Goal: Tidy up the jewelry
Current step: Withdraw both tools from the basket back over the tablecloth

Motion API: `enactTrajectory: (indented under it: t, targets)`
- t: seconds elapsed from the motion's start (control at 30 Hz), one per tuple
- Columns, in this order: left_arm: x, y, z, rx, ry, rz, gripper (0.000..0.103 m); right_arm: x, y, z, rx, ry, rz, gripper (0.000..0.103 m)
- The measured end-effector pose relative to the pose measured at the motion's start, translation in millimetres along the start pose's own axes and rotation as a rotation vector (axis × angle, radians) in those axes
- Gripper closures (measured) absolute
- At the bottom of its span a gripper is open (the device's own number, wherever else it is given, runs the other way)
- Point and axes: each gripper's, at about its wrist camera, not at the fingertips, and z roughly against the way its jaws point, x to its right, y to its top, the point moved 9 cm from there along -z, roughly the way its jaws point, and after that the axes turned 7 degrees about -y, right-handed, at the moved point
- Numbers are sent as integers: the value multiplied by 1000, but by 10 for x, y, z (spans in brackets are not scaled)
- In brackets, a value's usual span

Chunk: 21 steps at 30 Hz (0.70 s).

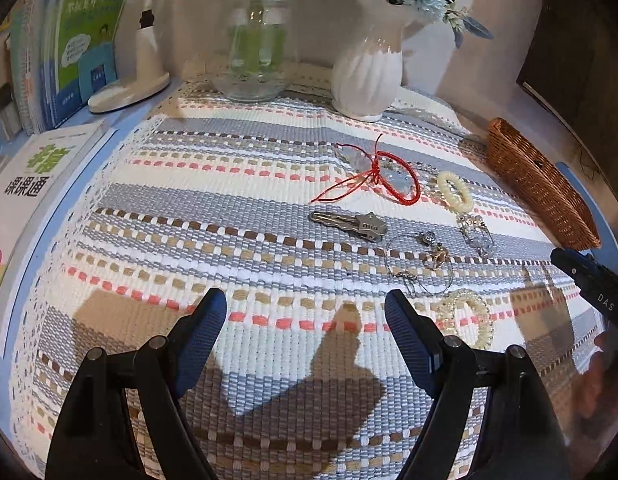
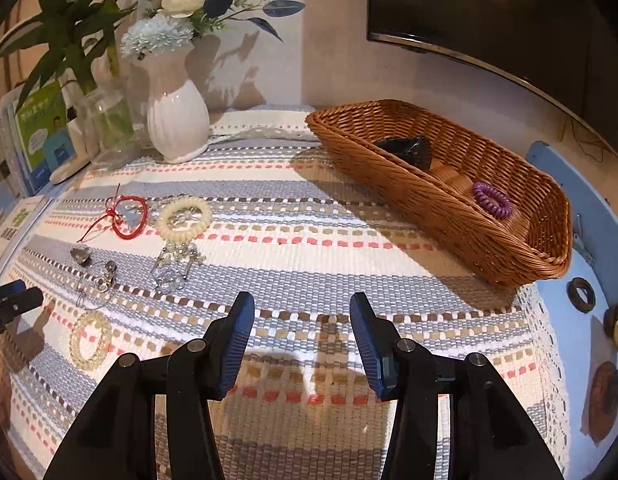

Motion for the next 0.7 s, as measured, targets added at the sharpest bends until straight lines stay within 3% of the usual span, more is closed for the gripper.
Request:
enactTrajectory:
  t: [0.47,0.7]
  targets:
    - [-8,-26,-54,-19,0,0,21,54,12,46,16,19,-40,51]
    - [122,-33,22,-27,-64,-44,21,6,4,52,-13,86,-32,51]
